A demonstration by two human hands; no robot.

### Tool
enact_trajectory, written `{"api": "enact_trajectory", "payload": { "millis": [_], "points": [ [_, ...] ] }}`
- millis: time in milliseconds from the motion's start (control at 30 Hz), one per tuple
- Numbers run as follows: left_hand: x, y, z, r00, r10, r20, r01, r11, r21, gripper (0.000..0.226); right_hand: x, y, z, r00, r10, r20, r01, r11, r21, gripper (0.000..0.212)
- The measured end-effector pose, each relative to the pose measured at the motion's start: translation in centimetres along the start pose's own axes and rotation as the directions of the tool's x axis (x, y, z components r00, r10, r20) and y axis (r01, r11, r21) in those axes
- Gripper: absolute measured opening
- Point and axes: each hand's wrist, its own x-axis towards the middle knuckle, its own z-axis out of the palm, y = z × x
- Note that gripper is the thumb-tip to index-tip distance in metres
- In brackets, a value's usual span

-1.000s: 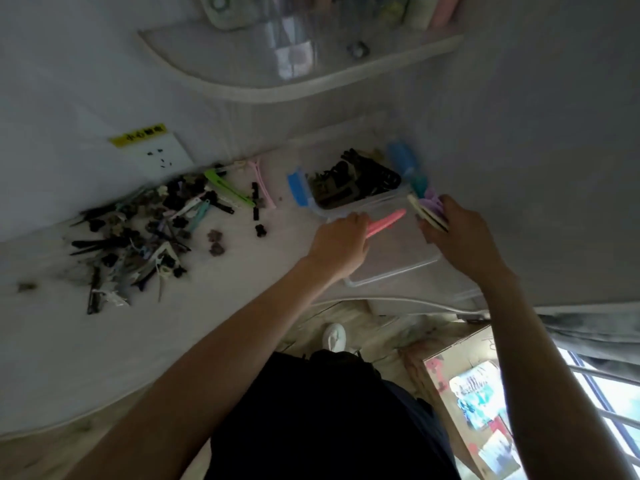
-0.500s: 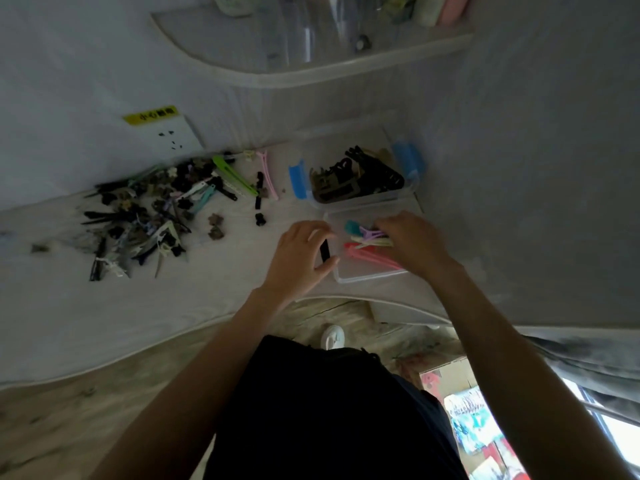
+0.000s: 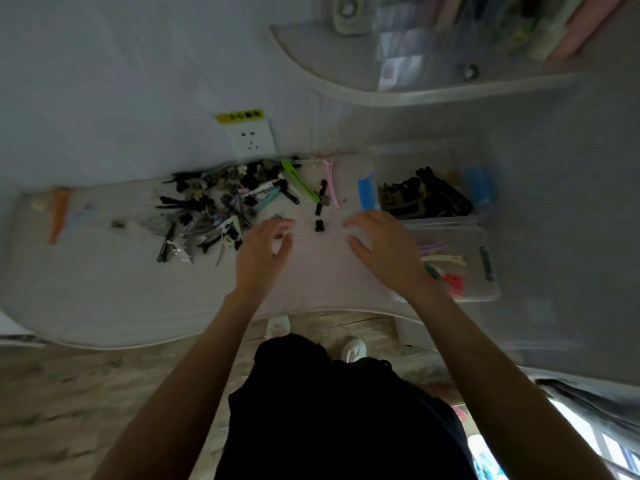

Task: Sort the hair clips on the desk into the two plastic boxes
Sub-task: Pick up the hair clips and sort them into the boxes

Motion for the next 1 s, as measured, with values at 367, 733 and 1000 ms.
{"api": "enact_trajectory", "payload": {
  "millis": [367,733,1000],
  "points": [
    [9.2,-8.3,-3.7,0.986,-0.104,0.133,0.085,0.987,0.139,0.034,13.9,0.4,8.3,0.916,0.398,0.047,-0.385,0.907,-0.173,0.035],
    [13.0,-8.5,-1.1,0.912,0.011,0.411,-0.190,0.898,0.397,0.038,12.3,-0.8,11.0,0.874,0.481,-0.072,-0.486,0.871,-0.080,0.015],
    [11.9,-9.9,-1.4,0.929,0.009,0.370,-0.153,0.920,0.360,0.021,15.5,-3.5,10.4,0.874,0.473,-0.108,-0.471,0.881,0.047,0.025]
  ]
}}
